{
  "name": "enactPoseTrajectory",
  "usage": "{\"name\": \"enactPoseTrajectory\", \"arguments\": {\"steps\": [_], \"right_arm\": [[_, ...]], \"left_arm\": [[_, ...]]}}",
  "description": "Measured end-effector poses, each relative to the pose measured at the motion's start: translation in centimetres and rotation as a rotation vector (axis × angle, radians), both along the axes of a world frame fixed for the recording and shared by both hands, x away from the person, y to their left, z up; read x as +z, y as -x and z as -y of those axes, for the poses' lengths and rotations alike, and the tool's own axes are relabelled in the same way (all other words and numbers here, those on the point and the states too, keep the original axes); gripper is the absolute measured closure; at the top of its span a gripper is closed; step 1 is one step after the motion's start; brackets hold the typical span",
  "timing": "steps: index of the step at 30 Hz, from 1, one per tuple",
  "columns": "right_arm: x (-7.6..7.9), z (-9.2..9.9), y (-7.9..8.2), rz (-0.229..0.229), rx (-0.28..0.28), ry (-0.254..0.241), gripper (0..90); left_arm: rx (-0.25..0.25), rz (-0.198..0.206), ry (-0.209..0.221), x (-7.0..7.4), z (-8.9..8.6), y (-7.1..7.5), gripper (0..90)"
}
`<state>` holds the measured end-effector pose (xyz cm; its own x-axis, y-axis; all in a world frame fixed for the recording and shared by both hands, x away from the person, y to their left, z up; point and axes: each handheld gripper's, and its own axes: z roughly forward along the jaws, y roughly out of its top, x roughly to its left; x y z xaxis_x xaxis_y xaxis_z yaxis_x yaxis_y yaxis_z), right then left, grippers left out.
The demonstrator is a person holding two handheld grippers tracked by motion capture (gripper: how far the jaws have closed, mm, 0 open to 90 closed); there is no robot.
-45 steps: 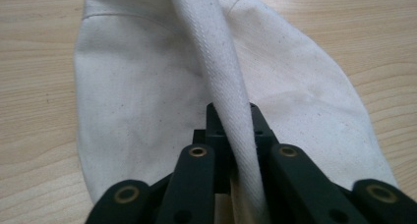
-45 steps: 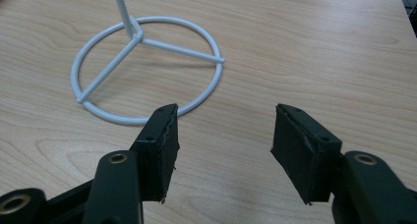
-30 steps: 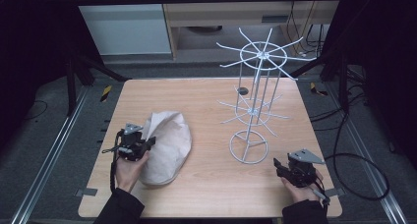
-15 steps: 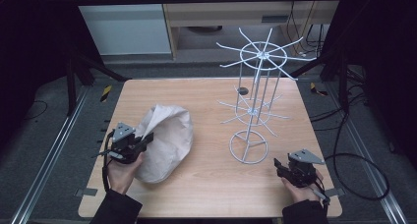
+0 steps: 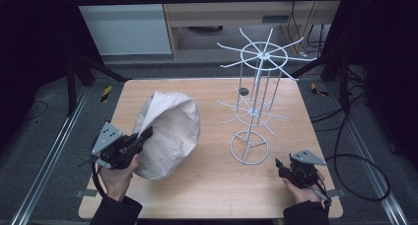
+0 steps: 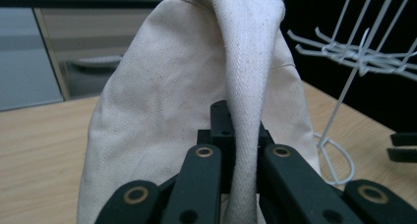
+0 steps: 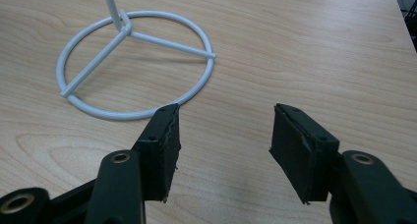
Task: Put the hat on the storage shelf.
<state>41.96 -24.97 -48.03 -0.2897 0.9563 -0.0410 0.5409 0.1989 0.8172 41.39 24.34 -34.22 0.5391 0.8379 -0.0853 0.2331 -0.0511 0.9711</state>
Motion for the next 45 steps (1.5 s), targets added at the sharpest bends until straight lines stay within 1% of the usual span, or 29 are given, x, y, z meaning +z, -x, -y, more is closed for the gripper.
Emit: {"name": "enactPoseTrajectory", "arguments": {"steps": [1, 2, 3, 4, 6, 7, 8, 10, 11, 13, 15, 16, 17, 19, 23, 24, 31, 32, 33, 34, 35, 36, 37, 38, 39, 42, 43, 44, 45], "right_arm": [[0.0, 0.0, 0.0, 0.002, 0.0, 0.001, 44.2], [0.0, 0.0, 0.0, 0.001, 0.0, -0.001, 44.2], [0.0, 0.0, 0.0, 0.004, 0.002, 0.003, 44.0], [0.0, 0.0, 0.0, 0.004, 0.002, 0.003, 44.0], [0.0, -0.1, 0.0, 0.002, 0.003, 0.001, 44.0], [0.0, -0.1, 0.0, 0.002, 0.003, 0.001, 44.0], [0.0, -0.1, 0.0, 0.002, 0.003, 0.002, 43.9], [0.0, -0.1, 0.0, 0.005, 0.002, 0.005, 43.8], [0.0, 0.0, 0.0, 0.005, 0.002, 0.005, 43.7], [0.0, 0.0, 0.0, 0.005, 0.002, 0.005, 43.5], [-0.1, 0.0, 0.0, 0.006, 0.002, 0.006, 43.4], [0.0, 0.0, 0.0, 0.006, 0.002, 0.003, 43.3], [0.0, 0.0, 0.0, 0.006, 0.002, 0.003, 43.3], [0.0, -0.1, 0.0, 0.01, 0.005, 0.005, 43.0], [-0.1, -0.1, 0.0, 0.013, 0.005, 0.009, 42.8], [-0.1, -0.1, 0.0, 0.014, 0.005, 0.01, 42.7], [-0.2, -0.1, 0.0, 0.014, 0.001, 0.012, 41.6], [-0.2, -0.1, 0.0, 0.018, 0.001, 0.012, 41.0], [-0.2, -0.1, 0.0, 0.018, 0.004, 0.014, 40.8], [-0.2, -0.1, 0.0, 0.018, 0.004, 0.014, 40.8], [-0.2, -0.1, 0.0, 0.016, 0.003, 0.011, 40.2], [-0.2, -0.1, 0.0, 0.017, 0.003, 0.014, 39.9], [-0.2, -0.1, 0.0, 0.017, 0.003, 0.014, 39.9], [-0.3, -0.1, 0.0, 0.019, 0.003, 0.017, 39.5], [-0.3, -0.1, 0.0, 0.019, 0.004, 0.017, 39.3], [-0.3, -0.1, -0.1, 0.02, 0.006, 0.02, 38.8], [-0.3, -0.1, -0.1, 0.02, 0.006, 0.02, 38.8], [-0.3, -0.1, -0.1, 0.022, 0.007, 0.024, 38.6], [-0.3, -0.1, -0.1, 0.022, 0.007, 0.024, 38.6]], "left_arm": [[0.0, 0.0, 0.0, 0.0, 0.0, 0.0, 88.4], [-0.006, 0.025, 0.013, 0.5, 0.0, 0.5, 88.5], [-0.007, 0.038, 0.017, 0.7, 0.0, 0.7, 88.4], [-0.007, 0.038, 0.017, 0.7, 0.0, 0.7, 88.4], [-0.013, 0.068, 0.035, 1.4, -0.1, 1.3, 88.5], [-0.013, 0.068, 0.035, 1.4, -0.1, 1.3, 88.4], [-0.019, 0.087, 0.05, 1.8, -0.1, 1.7, 88.4], [-0.025, 0.102, 0.069, 2.1, -0.2, 2.0, 88.5], [-0.025, 0.102, 0.069, 2.1, -0.2, 2.0, 88.5], [-0.033, 0.126, 0.094, 2.7, -0.2, 2.5, 88.4], [-0.035, 0.133, 0.101, 2.9, -0.2, 2.7, 88.4], [-0.038, 0.149, 0.114, 3.3, -0.3, 3.0, 88.4], [-0.038, 0.149, 0.114, 3.3, -0.3, 3.0, 88.4], [-0.04, 0.171, 0.132, 3.7, -0.2, 3.2, 88.4], [-0.046, 0.187, 0.149, 4.2, -0.2, 3.3, 88.5], [-0.052, 0.199, 0.161, 4.5, 0.0, 3.3, 88.4], [-0.07, 0.233, 0.175, 5.4, 0.3, 3.5, 88.5], [-0.076, 0.247, 0.186, 5.6, 0.3, 3.5, 88.5], [-0.076, 0.247, 0.186, 5.6, 0.3, 3.5, 88.4], [-0.077, 0.255, 0.196, 5.7, 0.3, 3.5, 88.4], [-0.081, 0.271, 0.222, 6.0, 0.2, 3.6, 88.4], [-0.084, 0.28, 0.233, 6.2, 0.1, 3.6, 88.5], [-0.084, 0.28, 0.233, 6.2, 0.1, 3.6, 88.4], [-0.092, 0.294, 0.262, 6.6, 0.0, 3.6, 88.5], [-0.092, 0.294, 0.262, 6.6, 0.0, 3.6, 88.4], [-0.11, 0.311, 0.301, 7.4, 0.2, 3.3, 88.5], [-0.11, 0.311, 0.301, 7.4, 0.2, 3.3, 88.4], [-0.117, 0.32, 0.319, 7.8, 0.4, 3.1, 88.4], [-0.117, 0.32, 0.319, 7.8, 0.4, 3.1, 88.5]]}}
